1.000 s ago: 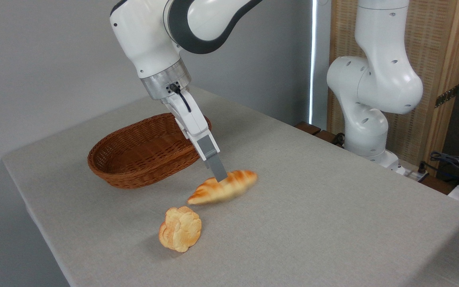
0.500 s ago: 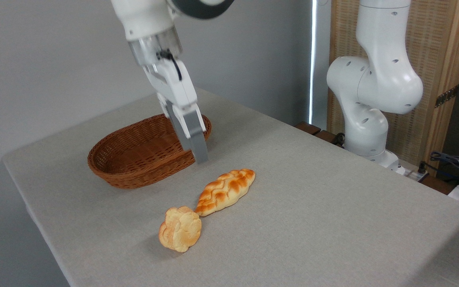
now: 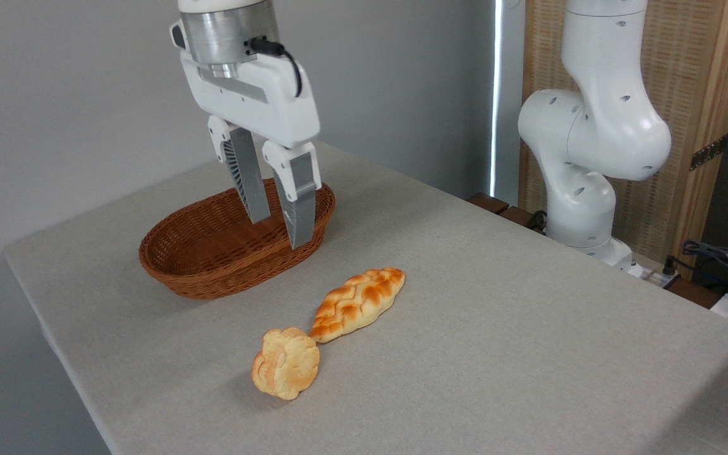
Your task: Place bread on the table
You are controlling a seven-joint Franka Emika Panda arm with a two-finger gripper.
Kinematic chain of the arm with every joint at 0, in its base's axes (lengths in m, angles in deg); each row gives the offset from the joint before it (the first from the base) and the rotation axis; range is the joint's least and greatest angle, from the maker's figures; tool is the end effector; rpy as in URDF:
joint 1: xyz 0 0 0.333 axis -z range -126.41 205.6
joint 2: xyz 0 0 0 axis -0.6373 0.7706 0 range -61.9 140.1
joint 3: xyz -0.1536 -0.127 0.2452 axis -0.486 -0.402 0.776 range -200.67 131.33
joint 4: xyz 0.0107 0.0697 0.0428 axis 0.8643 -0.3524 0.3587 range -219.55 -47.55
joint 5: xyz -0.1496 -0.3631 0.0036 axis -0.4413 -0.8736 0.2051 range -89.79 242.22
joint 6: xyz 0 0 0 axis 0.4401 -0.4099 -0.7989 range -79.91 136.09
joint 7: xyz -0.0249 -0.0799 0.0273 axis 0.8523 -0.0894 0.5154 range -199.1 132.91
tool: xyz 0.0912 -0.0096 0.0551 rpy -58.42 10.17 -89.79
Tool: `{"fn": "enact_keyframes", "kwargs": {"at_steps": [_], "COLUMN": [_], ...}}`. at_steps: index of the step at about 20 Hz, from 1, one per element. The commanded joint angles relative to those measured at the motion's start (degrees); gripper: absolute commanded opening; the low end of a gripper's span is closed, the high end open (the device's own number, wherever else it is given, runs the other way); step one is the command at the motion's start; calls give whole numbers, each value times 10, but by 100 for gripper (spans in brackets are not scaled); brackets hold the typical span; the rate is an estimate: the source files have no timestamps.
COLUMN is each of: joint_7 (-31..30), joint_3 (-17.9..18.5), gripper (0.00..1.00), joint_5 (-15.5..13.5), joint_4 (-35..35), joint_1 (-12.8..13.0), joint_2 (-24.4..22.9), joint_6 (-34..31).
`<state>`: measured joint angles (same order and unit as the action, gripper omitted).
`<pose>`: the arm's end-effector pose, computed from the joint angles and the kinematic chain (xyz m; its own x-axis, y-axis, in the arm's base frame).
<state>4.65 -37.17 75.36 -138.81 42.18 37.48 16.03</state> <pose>0.5500 -0.0508 0.6042 0.7337 -0.6789 0.0262 -0.6791 -0.7340 -0.0032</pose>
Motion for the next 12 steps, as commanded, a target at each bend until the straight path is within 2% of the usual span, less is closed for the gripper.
{"fn": "enact_keyframes", "kwargs": {"at_steps": [1, 2, 12], "joint_7": [-3, -3, -5], "joint_3": [61, 64, 43], "gripper": [100, 100, 100], "joint_5": [-64, -73, -71], "joint_4": [34, 34, 34], "joint_1": [7, 7, 7], "joint_2": [1, -1, -1], "joint_6": [-27, -27, -27]}}
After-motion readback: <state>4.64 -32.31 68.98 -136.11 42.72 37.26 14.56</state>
